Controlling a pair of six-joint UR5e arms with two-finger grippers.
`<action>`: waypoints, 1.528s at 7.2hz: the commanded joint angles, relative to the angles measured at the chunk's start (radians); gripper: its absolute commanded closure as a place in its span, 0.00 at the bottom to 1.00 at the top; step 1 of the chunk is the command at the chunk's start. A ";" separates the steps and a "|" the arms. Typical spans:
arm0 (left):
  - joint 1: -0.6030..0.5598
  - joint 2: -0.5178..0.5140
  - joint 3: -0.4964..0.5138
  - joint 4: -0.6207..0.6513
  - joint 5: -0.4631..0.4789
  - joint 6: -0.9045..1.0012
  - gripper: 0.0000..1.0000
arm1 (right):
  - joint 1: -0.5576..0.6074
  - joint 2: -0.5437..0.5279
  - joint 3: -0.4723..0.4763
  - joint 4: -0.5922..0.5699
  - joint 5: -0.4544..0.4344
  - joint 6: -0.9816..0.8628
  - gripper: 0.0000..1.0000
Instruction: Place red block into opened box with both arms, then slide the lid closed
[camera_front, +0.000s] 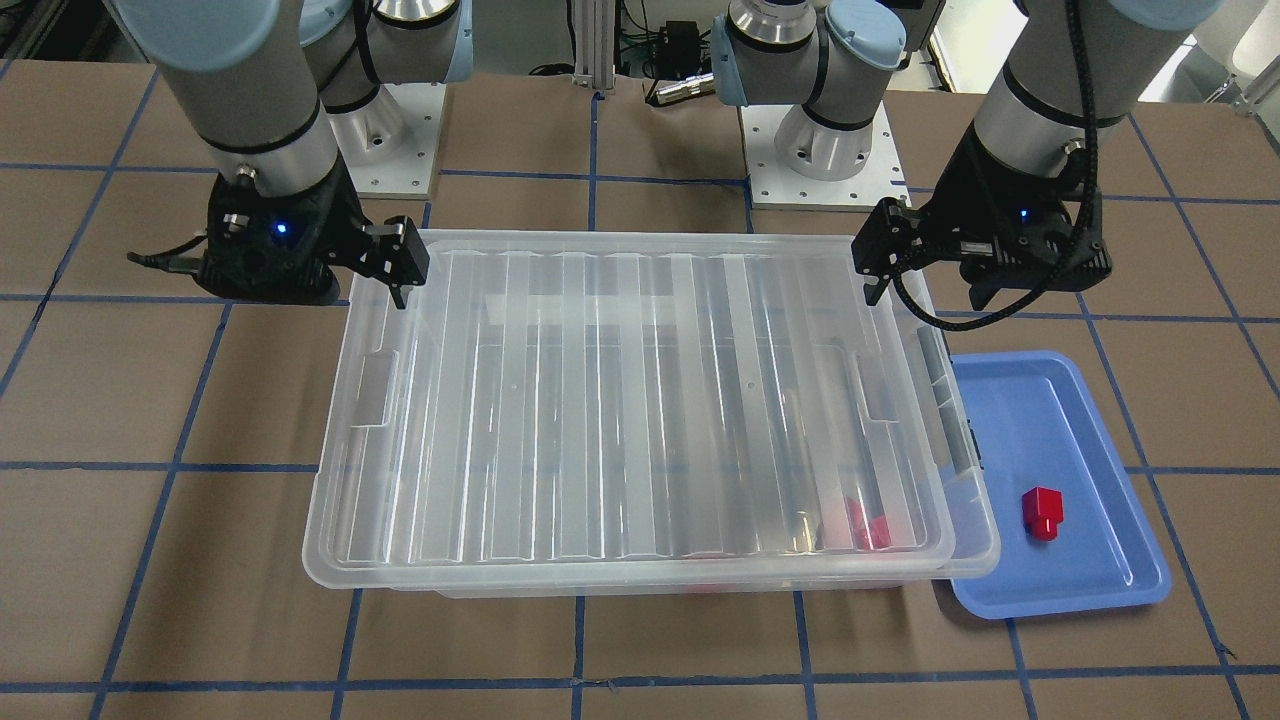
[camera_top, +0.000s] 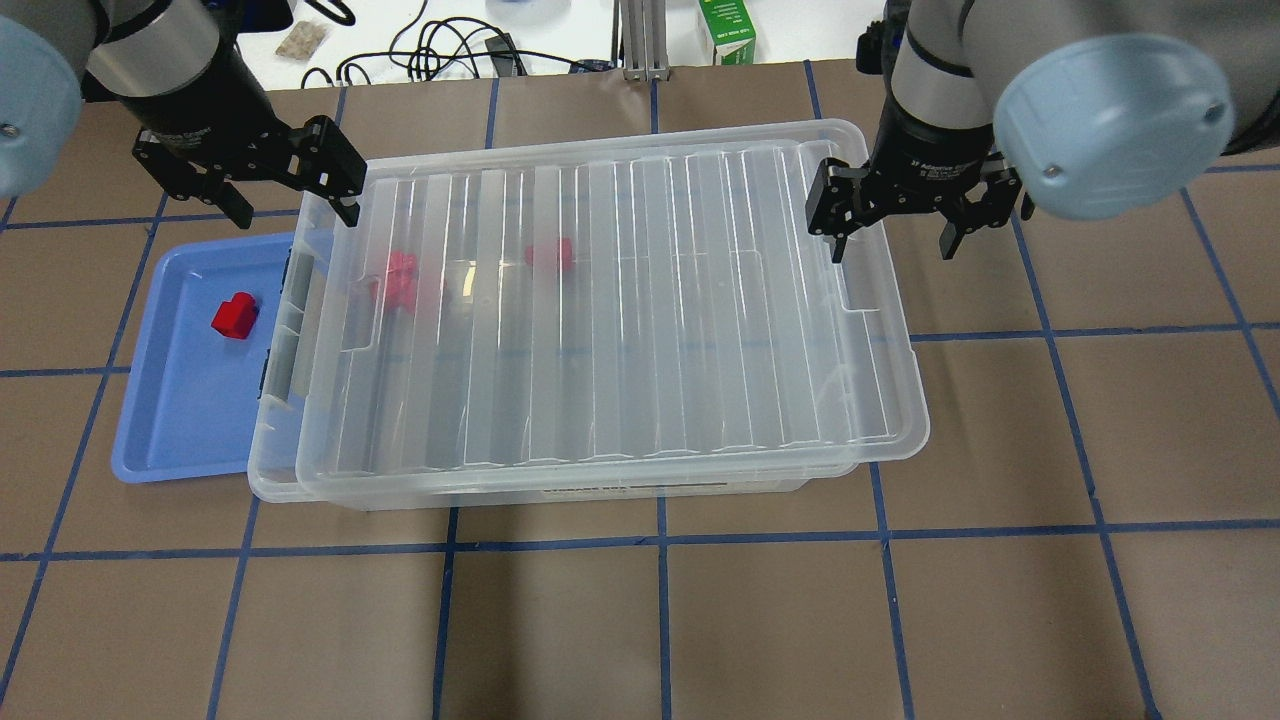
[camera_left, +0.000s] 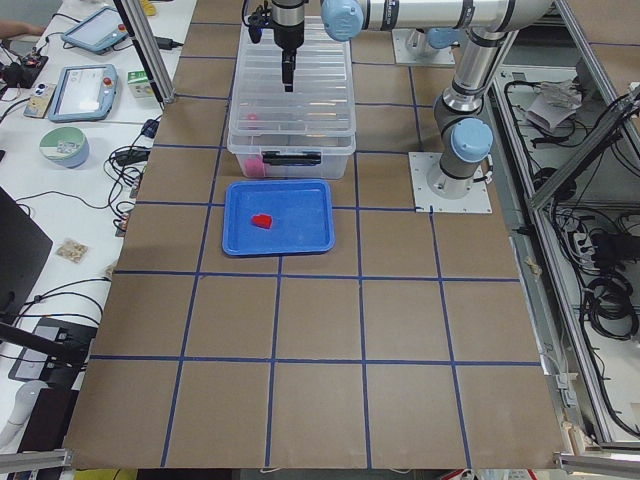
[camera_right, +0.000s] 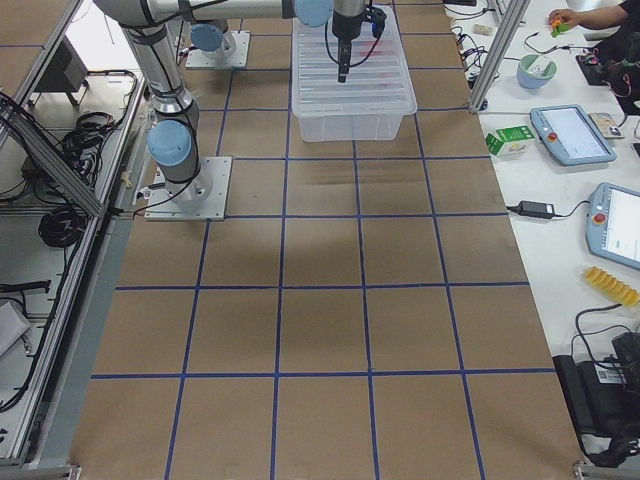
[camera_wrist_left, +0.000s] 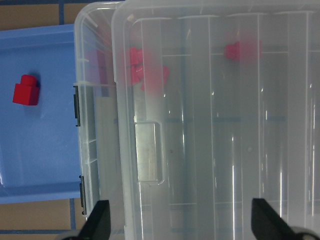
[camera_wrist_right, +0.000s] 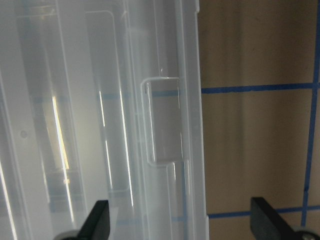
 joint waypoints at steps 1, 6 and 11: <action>0.133 -0.044 -0.003 0.018 -0.009 0.168 0.00 | -0.011 0.034 0.140 -0.204 -0.069 -0.043 0.00; 0.335 -0.269 -0.032 0.211 -0.018 0.445 0.00 | -0.137 0.034 0.147 -0.210 -0.086 -0.169 0.00; 0.412 -0.433 -0.093 0.423 -0.021 0.655 0.00 | -0.304 0.017 0.148 -0.191 -0.102 -0.313 0.00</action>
